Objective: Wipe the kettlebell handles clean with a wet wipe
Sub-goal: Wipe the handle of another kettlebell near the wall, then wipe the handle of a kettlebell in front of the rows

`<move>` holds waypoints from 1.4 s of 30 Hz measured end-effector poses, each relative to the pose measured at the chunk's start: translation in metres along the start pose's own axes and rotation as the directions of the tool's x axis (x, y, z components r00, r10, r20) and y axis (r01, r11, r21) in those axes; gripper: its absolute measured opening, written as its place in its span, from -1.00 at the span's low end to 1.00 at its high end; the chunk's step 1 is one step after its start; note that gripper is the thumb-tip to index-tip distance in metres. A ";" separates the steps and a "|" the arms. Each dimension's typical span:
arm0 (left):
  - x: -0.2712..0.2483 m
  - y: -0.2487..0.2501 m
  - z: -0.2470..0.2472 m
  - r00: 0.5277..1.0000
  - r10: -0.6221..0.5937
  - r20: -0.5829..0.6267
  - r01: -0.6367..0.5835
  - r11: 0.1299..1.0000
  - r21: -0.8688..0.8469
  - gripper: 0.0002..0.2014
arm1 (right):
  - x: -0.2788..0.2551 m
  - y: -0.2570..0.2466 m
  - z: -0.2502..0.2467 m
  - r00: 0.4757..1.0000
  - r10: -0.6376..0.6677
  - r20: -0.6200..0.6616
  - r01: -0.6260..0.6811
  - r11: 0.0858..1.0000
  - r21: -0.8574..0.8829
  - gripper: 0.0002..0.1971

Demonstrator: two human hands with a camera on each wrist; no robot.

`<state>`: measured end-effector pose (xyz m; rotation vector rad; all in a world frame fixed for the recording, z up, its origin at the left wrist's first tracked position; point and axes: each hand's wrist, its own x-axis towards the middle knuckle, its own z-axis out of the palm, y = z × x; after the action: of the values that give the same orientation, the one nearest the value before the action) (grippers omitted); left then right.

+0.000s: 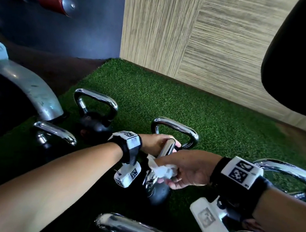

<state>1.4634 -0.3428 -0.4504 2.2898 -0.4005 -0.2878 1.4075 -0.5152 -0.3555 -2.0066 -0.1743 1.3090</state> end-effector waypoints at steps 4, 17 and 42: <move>0.001 -0.007 0.004 0.997 0.022 -0.077 -0.016 0.996 0.082 -0.58 | 0.011 -0.004 0.018 0.987 -0.057 -0.151 0.039 0.992 -0.121 -0.74; -0.072 -0.016 0.003 0.921 -0.128 -0.368 0.116 0.992 -0.055 -0.85 | -0.007 0.006 -0.014 0.955 -0.255 -0.150 0.138 0.832 -0.537 -0.67; -0.149 0.009 -0.003 0.888 -0.306 -0.342 0.338 0.940 0.037 -0.73 | -0.045 0.019 -0.017 0.829 -0.499 -0.253 0.002 0.456 -0.890 -0.44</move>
<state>1.3247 -0.2912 -0.4297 2.4382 0.1473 -0.0407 1.3959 -0.5588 -0.3302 -2.9250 -1.0618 0.4133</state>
